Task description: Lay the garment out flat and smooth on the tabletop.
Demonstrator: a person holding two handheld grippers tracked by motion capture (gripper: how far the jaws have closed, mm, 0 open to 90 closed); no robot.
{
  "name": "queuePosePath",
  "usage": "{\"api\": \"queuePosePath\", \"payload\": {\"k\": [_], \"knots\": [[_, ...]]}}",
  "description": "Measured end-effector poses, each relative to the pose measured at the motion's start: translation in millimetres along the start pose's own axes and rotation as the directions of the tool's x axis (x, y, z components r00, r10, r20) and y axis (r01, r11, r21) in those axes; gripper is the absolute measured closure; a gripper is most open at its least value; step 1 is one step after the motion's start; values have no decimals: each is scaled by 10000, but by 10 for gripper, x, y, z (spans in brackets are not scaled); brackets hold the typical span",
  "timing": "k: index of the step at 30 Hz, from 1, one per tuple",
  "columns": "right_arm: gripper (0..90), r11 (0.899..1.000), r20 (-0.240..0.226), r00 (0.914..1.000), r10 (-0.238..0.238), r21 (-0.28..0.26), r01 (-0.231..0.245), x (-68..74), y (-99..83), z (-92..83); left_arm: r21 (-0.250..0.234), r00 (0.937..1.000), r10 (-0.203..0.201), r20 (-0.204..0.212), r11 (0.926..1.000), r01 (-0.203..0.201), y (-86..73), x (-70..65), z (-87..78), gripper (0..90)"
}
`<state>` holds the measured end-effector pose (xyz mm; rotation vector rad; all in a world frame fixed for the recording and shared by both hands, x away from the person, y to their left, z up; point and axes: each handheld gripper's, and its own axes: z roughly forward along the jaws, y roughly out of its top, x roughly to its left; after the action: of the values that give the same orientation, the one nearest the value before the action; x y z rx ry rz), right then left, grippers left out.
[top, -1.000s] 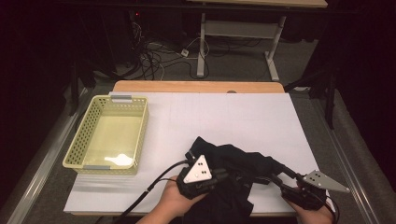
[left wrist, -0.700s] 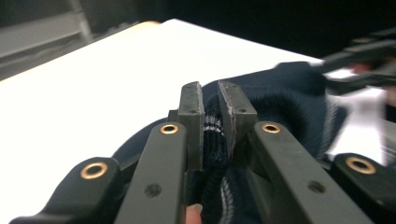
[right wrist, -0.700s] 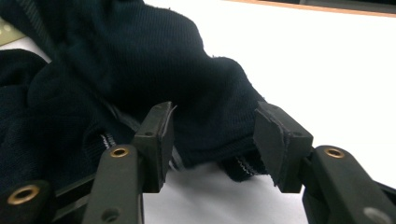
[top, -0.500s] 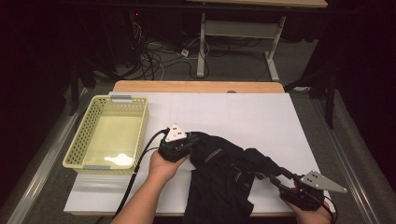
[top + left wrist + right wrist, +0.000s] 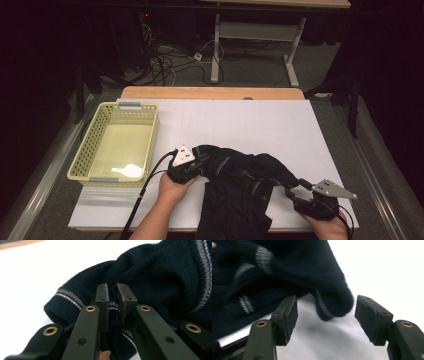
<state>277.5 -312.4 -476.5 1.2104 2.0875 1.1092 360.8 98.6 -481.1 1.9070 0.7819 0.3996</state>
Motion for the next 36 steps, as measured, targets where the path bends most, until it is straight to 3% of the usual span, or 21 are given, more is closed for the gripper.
{"api": "queuePosePath", "payload": {"k": [4,6,7,8,9,11,16,18,24,28,31,34,36], "knots": [[395,10000,74,10000,33,-77,-32,9,37,37,-277,9998,61,191,9996,-56,-17,4,-28,785],[424,9996,-1,10000,32,288,-32,5,58,80,-325,9993,82,359,9994,-71,-20,10,-34,785],[461,9991,0,10000,37,427,-37,4,61,92,-338,9991,51,418,9994,-37,-21,14,-34,785],[566,9989,-29,10000,-27,459,28,9,63,92,-351,9989,40,464,9994,-24,-21,18,-36,785],[653,9991,-88,9997,-216,350,219,20,63,76,-375,9986,54,517,9993,-35,-23,19,-38,785],[800,9982,291,9979,-578,-162,583,62,82,12,-456,9980,97,629,9989,-69,-28,23,-47,785],[828,9859,489,9908,-1265,-1043,1311,213,353,-167,-547,9967,-60,815,9984,105,-33,46,-56,784],[828,9826,588,9896,-1310,-1245,1375,200,520,-190,-556,9966,-144,815,9983,190,-33,54,-56,784],[828,9803,1079,9888,-1028,-1574,1191,-42,988,-75,-675,9971,-286,706,9972,334,-39,61,-68,784],[828,9823,1559,9824,-1030,-1394,1251,-207,1160,87,-649,9912,-1083,755,9914,1133,-22,144,-71,784],[829,9868,1829,9803,-745,-1284,989,-396,1240,224,-663,9778,-2059,384,9759,2081,28,213,-97,784],[830,9937,1973,9802,-152,-1060,368,-621,1247,370,-701,9810,-1934,-124,9789,1921,84,265,-97,785],[829,9981,1945,9807,187,-607,-70,-736,1183,498,-557,9795,-1960,-463,9795,1934,96,314,-74,784]]}}
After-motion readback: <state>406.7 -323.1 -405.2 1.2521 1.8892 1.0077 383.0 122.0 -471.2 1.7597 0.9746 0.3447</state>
